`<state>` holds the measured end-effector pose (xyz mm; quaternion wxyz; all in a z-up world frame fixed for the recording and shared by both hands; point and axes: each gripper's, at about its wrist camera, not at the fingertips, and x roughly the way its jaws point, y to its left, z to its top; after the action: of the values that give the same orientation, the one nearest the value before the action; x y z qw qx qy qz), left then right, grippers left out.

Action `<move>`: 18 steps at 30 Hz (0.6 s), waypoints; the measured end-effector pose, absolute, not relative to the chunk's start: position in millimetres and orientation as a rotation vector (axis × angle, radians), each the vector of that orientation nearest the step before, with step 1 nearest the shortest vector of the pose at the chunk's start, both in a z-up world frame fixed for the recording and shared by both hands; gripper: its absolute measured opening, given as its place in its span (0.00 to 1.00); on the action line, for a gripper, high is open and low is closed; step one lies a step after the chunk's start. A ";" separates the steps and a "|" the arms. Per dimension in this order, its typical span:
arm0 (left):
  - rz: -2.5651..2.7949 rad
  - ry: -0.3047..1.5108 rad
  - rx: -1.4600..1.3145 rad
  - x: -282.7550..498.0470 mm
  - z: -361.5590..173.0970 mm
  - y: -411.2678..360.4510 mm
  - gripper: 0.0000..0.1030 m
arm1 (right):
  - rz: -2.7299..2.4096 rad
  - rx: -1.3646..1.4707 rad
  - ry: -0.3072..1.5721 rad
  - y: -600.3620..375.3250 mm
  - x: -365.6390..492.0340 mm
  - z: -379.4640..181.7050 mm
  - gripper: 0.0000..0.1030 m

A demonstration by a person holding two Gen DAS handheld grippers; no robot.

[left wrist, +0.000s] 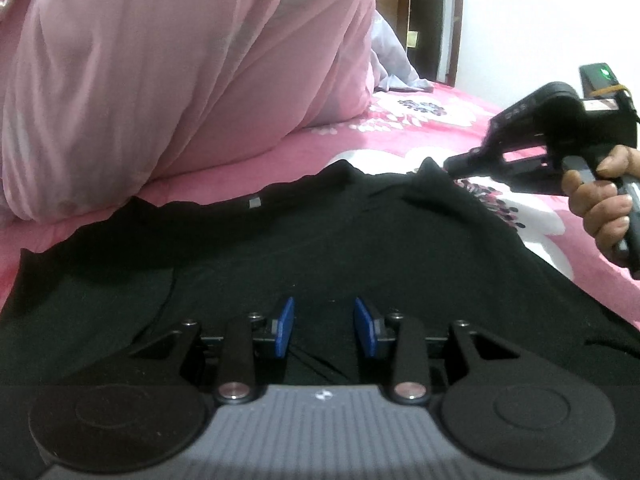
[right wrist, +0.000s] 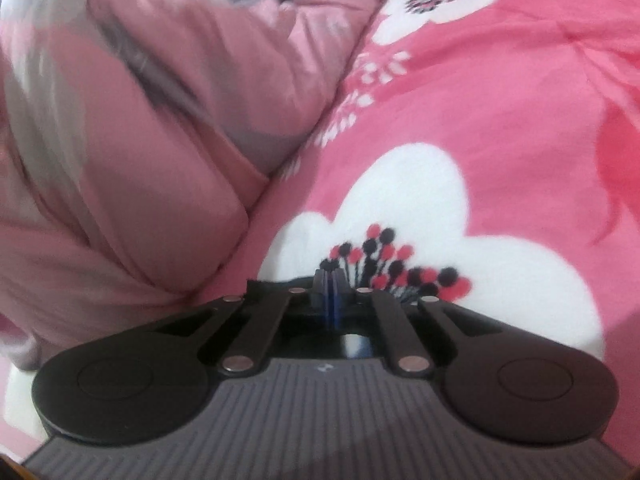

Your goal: Fold clothes

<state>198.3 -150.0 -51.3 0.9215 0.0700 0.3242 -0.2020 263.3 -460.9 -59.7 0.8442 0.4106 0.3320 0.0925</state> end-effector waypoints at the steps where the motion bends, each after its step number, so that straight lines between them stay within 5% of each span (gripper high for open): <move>1: -0.414 0.665 0.142 198.3 -51.6 -149.9 0.35 | 0.219 0.896 0.698 -464.3 261.7 -61.0 0.05; 4: -0.411 0.661 0.137 198.3 -52.4 -149.7 0.35 | 0.246 0.897 0.734 -459.7 266.5 -65.9 0.18; 6: -0.404 0.656 0.139 197.7 -52.8 -150.2 0.36 | 0.249 0.863 0.762 -452.0 272.1 -68.4 0.18; 8: -0.396 0.652 0.137 196.6 -52.8 -150.4 0.36 | 0.260 0.852 0.745 -447.6 271.8 -66.8 0.01; 18: -0.372 0.650 0.141 196.5 -53.0 -149.8 0.36 | 0.109 0.559 0.664 -430.8 265.8 -54.1 0.00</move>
<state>196.5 -149.8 -53.0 0.9282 0.0688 0.3173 -0.1816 265.8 -430.8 -54.1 0.9059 0.2706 0.3214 0.0526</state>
